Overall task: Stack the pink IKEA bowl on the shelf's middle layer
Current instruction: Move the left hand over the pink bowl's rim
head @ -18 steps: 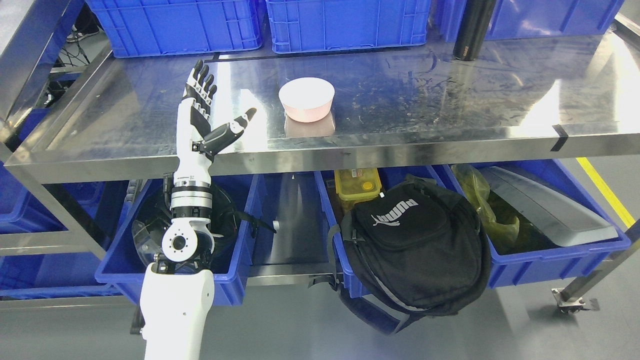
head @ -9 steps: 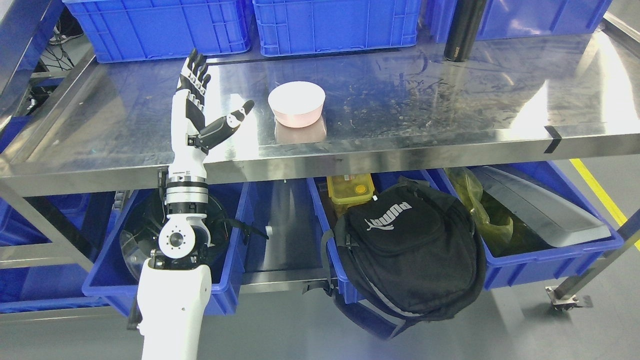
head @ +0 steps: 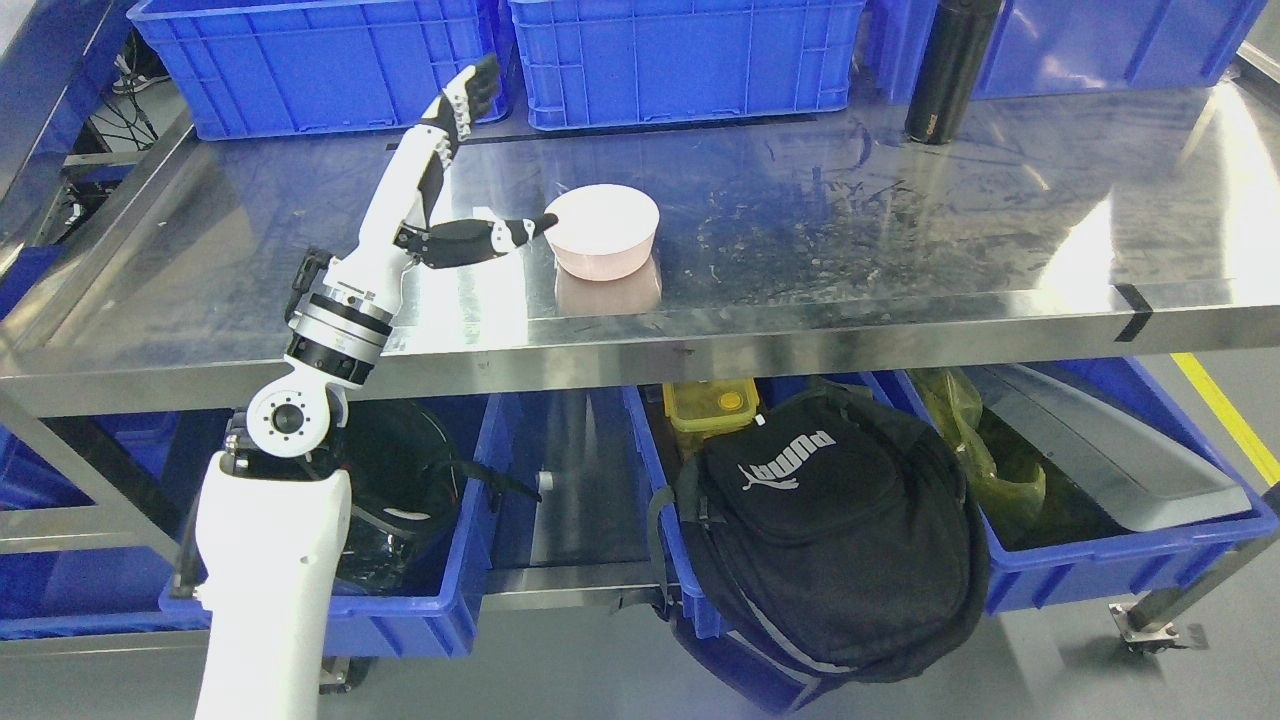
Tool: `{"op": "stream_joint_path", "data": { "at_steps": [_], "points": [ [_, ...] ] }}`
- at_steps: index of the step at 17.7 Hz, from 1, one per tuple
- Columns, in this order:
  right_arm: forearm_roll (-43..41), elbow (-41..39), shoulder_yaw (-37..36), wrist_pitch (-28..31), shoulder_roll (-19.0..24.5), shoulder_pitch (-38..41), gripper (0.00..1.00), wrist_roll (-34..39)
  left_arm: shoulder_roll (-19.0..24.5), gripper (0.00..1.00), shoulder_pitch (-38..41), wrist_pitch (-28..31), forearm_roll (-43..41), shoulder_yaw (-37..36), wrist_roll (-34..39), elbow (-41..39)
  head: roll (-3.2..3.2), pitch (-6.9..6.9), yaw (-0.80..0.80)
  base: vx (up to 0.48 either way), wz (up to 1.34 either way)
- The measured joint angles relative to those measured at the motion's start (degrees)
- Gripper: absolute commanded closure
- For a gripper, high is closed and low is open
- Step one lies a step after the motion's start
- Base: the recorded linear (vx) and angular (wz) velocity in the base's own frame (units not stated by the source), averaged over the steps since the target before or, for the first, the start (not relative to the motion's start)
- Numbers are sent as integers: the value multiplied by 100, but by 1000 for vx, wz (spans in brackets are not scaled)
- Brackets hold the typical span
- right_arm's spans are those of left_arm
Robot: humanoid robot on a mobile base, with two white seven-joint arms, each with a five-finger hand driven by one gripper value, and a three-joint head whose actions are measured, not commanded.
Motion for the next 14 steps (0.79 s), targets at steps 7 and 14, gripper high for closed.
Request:
{"op": "stream_joint_path", "data": {
  "at_steps": [7,14],
  "points": [
    [0,0,0,0,0,0,0,0,484,1,-758,-41,-1891,-332,-1285,-3,0,0,0,46,1],
    [0,0,0,-1,0,1,0,0,530,2,-1549,945,-3342,-1339,-1813,55,0,0,0,3,-8]
  ]
}}
